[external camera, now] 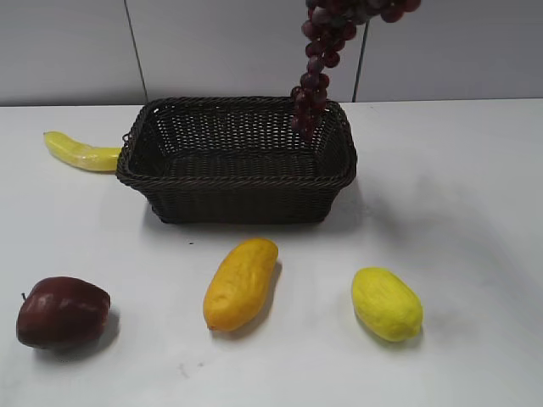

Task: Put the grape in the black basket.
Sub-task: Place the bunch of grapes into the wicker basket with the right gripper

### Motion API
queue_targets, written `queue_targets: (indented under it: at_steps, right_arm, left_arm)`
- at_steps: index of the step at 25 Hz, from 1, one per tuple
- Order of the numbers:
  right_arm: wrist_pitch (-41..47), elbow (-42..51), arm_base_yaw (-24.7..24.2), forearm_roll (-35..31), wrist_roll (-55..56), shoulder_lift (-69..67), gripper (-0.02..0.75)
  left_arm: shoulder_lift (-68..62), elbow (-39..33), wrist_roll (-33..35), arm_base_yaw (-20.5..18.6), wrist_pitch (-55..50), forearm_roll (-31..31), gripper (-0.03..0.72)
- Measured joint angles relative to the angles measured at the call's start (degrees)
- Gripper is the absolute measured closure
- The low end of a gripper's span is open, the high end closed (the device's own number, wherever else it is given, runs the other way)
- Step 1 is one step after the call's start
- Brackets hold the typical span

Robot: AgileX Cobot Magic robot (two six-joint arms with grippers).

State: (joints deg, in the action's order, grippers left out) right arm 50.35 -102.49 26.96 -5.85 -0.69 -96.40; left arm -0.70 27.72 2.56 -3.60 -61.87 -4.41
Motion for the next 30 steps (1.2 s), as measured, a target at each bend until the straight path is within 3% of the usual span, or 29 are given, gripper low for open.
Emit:
queue_targets:
  at_steps: [13, 21, 23, 27, 30]
  right_arm:
    - [-3.88, -0.04, 0.55, -6.61, -0.15, -15.58, 0.603]
    - [-5.07, -0.04, 0.55, -7.30, -0.34, -24.61, 0.591]
    - [-5.11, -0.04, 0.55, -7.74, -1.08, -25.79, 0.501]
    - [-5.46, -0.27, 0.55, -8.21, -1.60, -26.26, 0.198]
    - [-4.41, -1.47, 0.55, -7.81, -1.66, -26.26, 0.096]
  left_arm:
    - [0.00, 0.00, 0.00, 0.00, 0.00, 0.00, 0.460]
    - [0.00, 0.00, 0.00, 0.00, 0.00, 0.00, 0.460]
    - [0.00, 0.00, 0.00, 0.00, 0.00, 0.00, 0.460]
    - [0.00, 0.00, 0.00, 0.00, 0.00, 0.00, 0.460]
    - [0.00, 0.00, 0.00, 0.00, 0.00, 0.00, 0.460]
